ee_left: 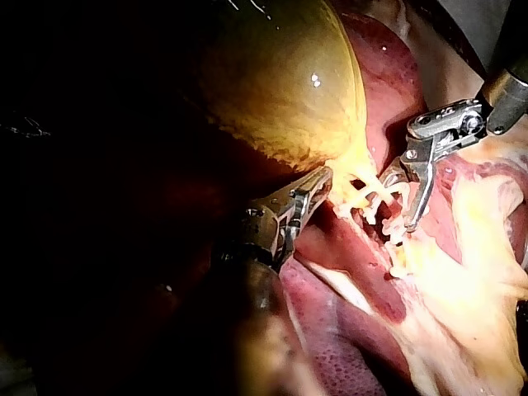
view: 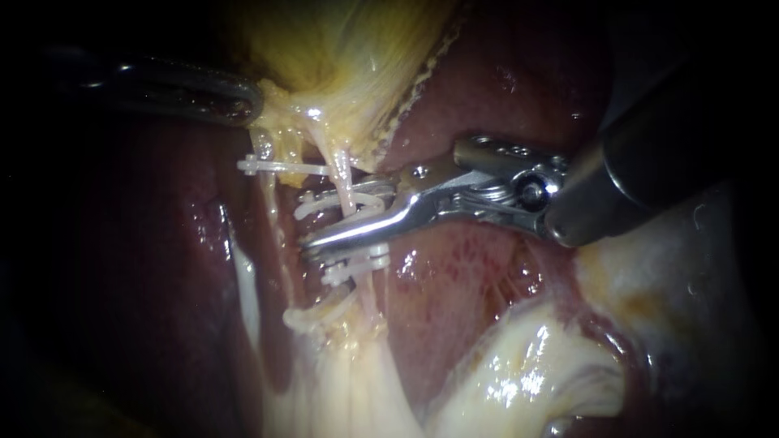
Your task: Clipping third clip right tube
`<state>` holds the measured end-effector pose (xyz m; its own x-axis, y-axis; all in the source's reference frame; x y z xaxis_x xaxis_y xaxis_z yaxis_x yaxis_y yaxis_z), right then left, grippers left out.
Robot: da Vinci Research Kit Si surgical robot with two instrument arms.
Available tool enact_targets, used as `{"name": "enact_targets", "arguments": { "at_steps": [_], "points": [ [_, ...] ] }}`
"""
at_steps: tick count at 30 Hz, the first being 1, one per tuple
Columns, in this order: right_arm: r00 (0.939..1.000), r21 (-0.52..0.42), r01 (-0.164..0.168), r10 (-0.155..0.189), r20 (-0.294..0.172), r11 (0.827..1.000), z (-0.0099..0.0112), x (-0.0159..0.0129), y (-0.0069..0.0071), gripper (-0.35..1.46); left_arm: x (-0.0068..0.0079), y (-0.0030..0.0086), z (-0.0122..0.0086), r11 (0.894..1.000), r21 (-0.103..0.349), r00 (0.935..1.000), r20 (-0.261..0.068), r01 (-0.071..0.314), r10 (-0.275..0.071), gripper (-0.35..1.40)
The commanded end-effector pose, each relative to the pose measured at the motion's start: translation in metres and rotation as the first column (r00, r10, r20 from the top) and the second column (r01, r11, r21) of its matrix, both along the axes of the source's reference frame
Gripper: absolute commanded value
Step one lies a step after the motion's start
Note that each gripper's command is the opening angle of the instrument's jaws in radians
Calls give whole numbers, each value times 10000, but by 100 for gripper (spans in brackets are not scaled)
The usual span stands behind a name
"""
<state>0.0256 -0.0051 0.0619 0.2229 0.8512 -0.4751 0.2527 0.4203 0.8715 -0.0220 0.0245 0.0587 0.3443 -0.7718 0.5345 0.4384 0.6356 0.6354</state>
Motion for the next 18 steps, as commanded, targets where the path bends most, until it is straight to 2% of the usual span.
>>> {"name": "enact_targets", "arguments": {
  "at_steps": [1, 6, 10, 18],
  "points": [
    [10000, 70, 39, -39, -75, 10000, -6, -1, 2, 49, 0, 0, 1, 10000, 6, 10000, 2, 0, 0, -35],
    [9985, 265, 233, -219, -503, 9994, -25, -5, 10, 46, 1, 0, 1, 10000, -6, 10000, -14, 16, -16, -35],
    [9958, 515, 61, -13, -912, 9987, -40, -8, 22, 44, 1, 0, 1, 10000, -6, 10000, -15, 17, -17, -35],
    [9967, 766, -19, 81, -806, 9971, -40, -8, 26, 33, 1, 0, 1, 10000, -6, 10000, -15, 18, -18, -35]
  ]
}}
